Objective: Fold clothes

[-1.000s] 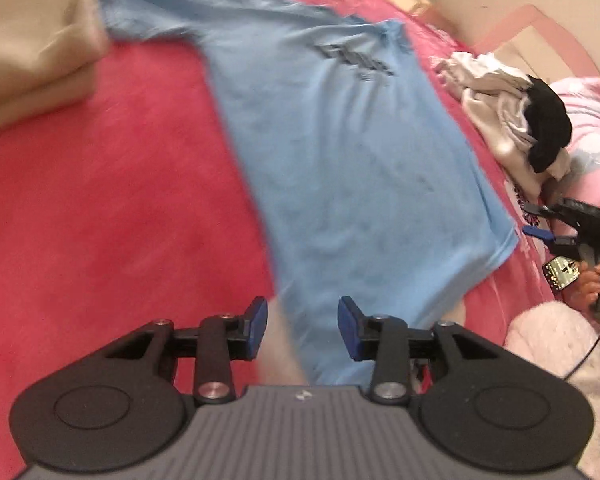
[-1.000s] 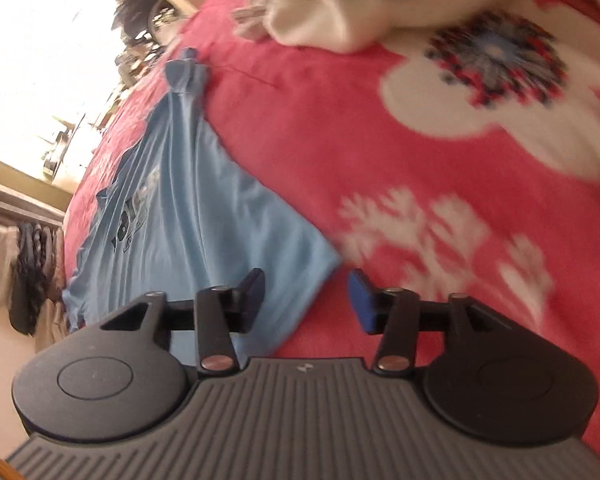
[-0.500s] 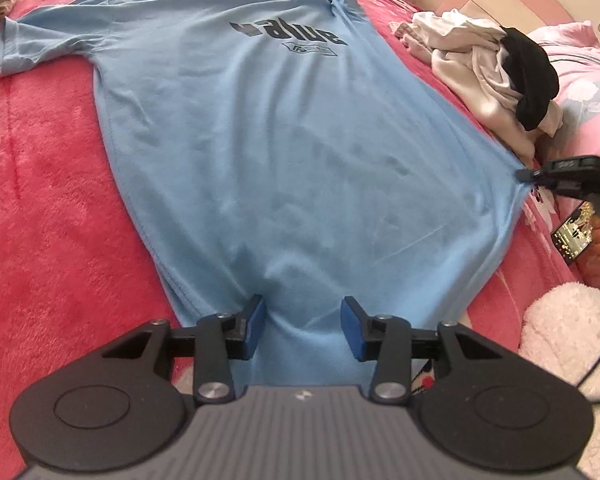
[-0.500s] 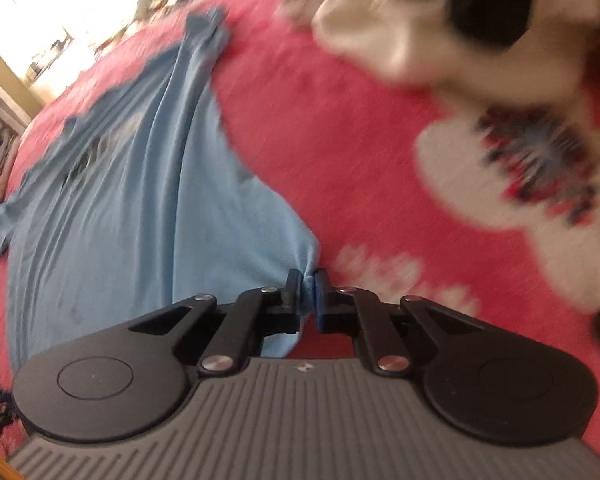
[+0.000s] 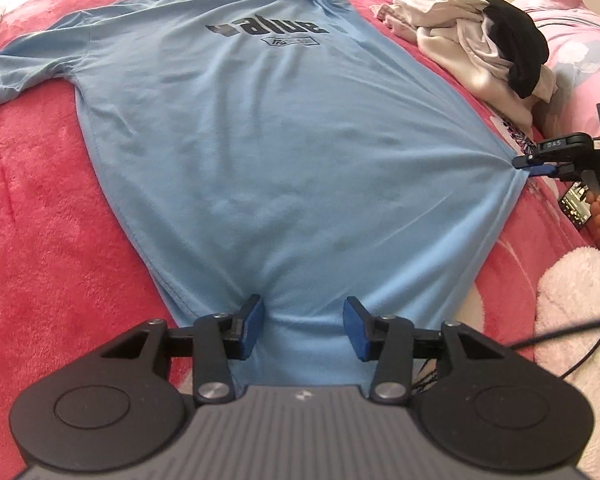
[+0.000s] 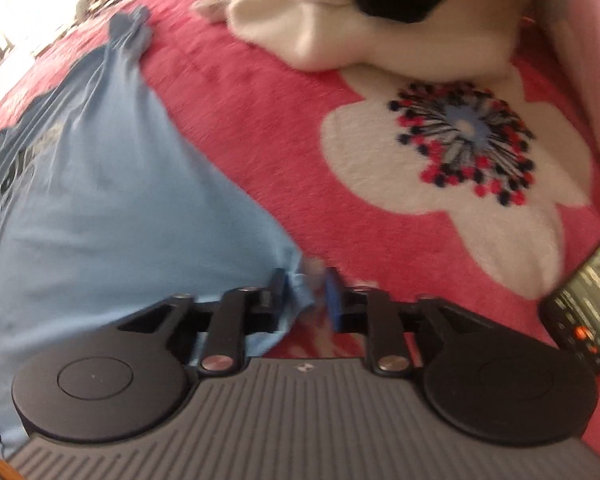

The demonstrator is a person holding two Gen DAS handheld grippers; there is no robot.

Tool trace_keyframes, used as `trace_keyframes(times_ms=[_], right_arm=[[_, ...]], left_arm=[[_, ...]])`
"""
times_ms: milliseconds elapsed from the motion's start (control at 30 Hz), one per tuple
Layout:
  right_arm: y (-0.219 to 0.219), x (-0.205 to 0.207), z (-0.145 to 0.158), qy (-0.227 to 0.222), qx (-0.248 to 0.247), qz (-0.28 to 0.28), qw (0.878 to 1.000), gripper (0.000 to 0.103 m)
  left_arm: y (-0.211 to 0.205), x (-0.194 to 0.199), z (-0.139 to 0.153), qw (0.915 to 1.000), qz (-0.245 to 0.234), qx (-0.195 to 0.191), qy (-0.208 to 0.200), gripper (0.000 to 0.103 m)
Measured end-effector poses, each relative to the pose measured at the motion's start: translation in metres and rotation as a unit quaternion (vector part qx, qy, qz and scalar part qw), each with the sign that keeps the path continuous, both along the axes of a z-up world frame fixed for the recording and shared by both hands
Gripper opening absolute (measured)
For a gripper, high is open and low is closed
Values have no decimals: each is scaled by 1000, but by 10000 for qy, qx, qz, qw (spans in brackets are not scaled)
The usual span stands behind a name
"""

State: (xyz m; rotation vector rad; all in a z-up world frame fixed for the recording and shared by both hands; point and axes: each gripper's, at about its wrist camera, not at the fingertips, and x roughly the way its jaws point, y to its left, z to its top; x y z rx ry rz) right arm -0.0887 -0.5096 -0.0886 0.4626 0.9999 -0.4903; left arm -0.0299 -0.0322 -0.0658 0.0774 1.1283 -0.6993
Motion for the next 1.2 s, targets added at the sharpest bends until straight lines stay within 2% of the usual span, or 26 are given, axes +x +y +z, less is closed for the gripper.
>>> trace_keyframes(times_ms=[67,167,267,367,533,667,767,900,1033,1200], right_arm=[[-7,-11,3,-114,90,-331,9993,45],[-15,-27,3,-226,246,-707,9969,45],[-15,-38,10,-434,264,-875,9949,45],[-7,-40,23,-836,311,-791,9929,45],[22,-32,58,-1699,102,-154,9853,45],[53,-11,81,-2181,-56,633,9739,45],[83,13,88,-2380,92,1190,9639,45],[126,50,89,-2365,225,1870,9532,45],[159,93,87,-2200,212,2346,9466,45],[206,167,86,-2059,564,2870,9338,45]], left_arm=[[-3,-2,0,10000,-27,9,-47,50],[-6,-3,0,9999,-58,30,-106,50],[-4,0,2,10000,38,29,-10,50],[5,7,15,9995,285,132,-3,50],[25,24,50,9965,554,384,-498,54],[39,47,64,9899,1157,365,-731,54],[46,69,60,9813,1673,240,-916,54],[51,103,42,9712,2138,163,-1042,54],[48,133,25,9650,2340,90,-1184,54],[41,165,-2,9568,2619,-180,-1250,54]])
